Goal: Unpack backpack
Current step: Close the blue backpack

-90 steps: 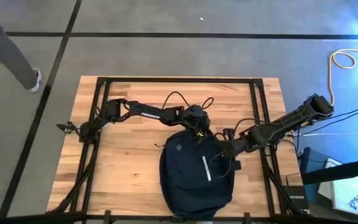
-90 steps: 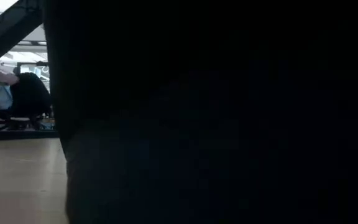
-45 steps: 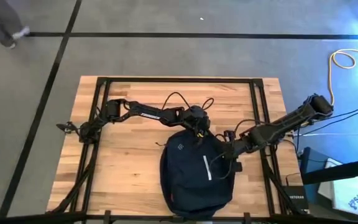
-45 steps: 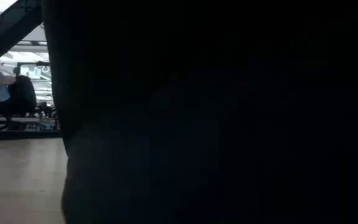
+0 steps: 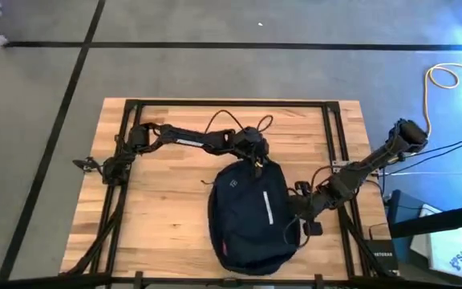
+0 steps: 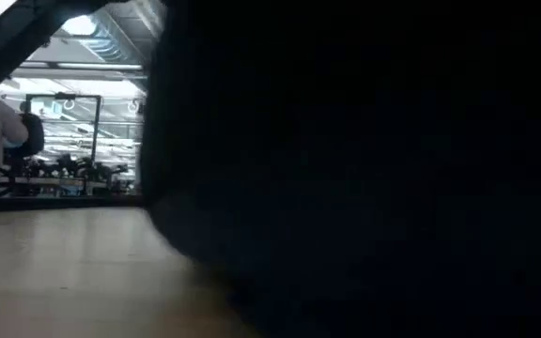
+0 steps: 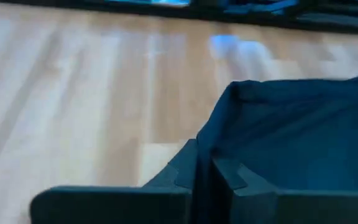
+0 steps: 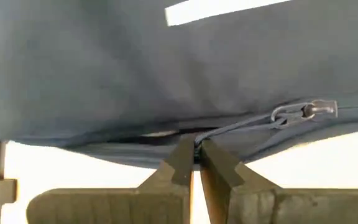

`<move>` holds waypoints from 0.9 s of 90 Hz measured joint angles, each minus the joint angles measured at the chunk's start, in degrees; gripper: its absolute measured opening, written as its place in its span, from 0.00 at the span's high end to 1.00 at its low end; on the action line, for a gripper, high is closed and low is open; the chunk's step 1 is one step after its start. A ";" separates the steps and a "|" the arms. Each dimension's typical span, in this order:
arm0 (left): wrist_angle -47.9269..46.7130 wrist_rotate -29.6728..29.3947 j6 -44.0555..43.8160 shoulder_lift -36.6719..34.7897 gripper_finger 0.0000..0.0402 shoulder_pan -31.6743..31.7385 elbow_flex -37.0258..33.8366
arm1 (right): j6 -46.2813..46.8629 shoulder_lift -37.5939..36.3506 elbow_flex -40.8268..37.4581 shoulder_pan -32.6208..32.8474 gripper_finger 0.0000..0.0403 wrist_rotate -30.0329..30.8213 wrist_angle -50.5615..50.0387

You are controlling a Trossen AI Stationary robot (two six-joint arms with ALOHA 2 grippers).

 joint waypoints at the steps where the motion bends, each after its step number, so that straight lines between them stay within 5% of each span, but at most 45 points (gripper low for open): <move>1: -0.58 -0.52 0.11 -0.21 1.00 0.16 -0.01 | 0.04 0.00 0.11 0.10 1.00 -0.01 0.00; 30: -18.92 -13.24 1.70 -5.08 1.00 6.70 0.01 | -1.71 0.00 9.58 4.21 1.00 7.71 -3.30; 81: -22.90 -7.59 -6.87 -5.45 1.00 15.81 0.00 | -3.39 3.22 12.36 4.29 1.00 10.89 -2.97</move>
